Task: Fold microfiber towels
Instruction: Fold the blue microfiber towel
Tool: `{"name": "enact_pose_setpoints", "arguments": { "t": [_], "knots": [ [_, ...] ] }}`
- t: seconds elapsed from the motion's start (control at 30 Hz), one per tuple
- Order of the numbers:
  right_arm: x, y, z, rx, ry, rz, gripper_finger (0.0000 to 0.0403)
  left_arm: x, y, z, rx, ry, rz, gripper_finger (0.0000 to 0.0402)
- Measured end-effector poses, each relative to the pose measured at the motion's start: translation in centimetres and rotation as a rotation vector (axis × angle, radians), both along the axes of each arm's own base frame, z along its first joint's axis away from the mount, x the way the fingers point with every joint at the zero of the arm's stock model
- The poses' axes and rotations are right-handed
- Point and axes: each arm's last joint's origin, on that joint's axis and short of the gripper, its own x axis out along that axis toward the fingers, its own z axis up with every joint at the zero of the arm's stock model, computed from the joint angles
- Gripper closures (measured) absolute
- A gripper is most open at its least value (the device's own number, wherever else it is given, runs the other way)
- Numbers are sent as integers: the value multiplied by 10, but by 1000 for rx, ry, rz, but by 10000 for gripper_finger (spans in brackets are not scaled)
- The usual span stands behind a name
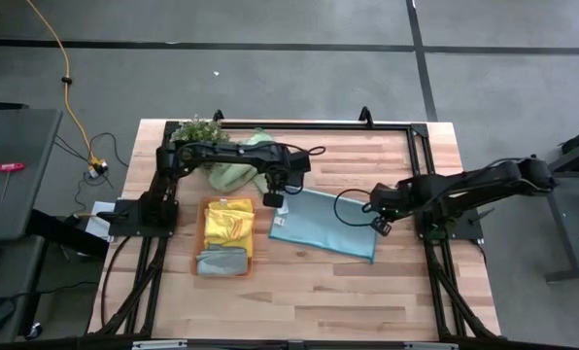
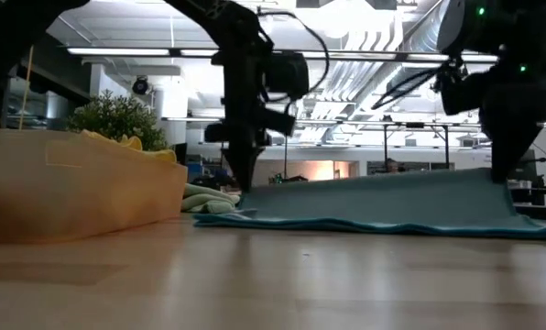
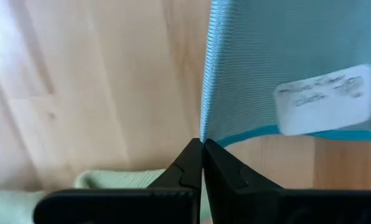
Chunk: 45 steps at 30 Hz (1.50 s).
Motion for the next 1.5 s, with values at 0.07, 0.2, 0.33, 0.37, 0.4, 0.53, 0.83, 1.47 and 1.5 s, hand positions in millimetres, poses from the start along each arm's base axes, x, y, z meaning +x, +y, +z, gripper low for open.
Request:
{"name": "enact_pose_setpoints", "arguments": {
  "t": [0.07,0.2,0.33,0.37,0.4,0.53,0.83,1.47,1.5],
  "knots": [
    [0,2,7,0,-4,8,402,-2,-2,12,6,-25,12,401],
    [0,7,14,8,-2,14,402,-6,-9,32,19,-75,30,401],
    [-1,16,16,27,-14,0,402,-7,-22,42,10,-76,20,401],
    [-1,19,15,32,-16,-3,402,-7,-27,43,0,-69,16,401],
    [-1,22,16,36,-19,-5,402,-7,-32,43,-2,-67,9,401],
    [-2,35,16,68,-45,-23,403,-2,-51,43,-11,-67,-27,401],
    [-6,66,18,147,-123,-90,403,3,-77,43,-16,-68,7,401],
    [7,112,-6,175,-139,-42,403,-16,-93,1,-101,48,10,401],
    [8,113,-8,172,-134,-41,403,-16,-95,0,-107,53,6,401]
  ]
}}
